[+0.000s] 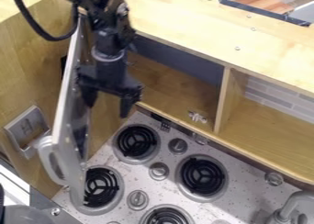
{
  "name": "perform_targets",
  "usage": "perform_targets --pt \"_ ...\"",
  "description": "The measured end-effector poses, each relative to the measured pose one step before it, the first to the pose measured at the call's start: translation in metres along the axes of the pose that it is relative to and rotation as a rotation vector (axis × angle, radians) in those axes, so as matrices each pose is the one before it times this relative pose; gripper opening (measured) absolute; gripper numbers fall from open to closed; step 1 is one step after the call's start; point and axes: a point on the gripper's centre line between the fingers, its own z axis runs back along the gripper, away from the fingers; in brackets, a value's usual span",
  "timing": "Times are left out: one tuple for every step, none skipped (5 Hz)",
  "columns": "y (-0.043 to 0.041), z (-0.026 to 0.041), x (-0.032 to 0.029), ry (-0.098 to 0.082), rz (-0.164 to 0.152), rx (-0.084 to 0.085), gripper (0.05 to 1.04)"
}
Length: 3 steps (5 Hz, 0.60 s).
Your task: Open microwave
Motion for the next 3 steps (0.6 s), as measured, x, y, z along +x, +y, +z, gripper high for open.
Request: perform_targets --pt "-0.00866 0.02026 0.00654 -0.0396 -0.0444 0.0022 0.998" --pt "-0.00414 0.02999 0.00711 -0.0557 -0.0259 0.0073 0.998" --pt "0.00026 0.0349 0.00256 -0.0769 -0.0202 0.0428 0.998"
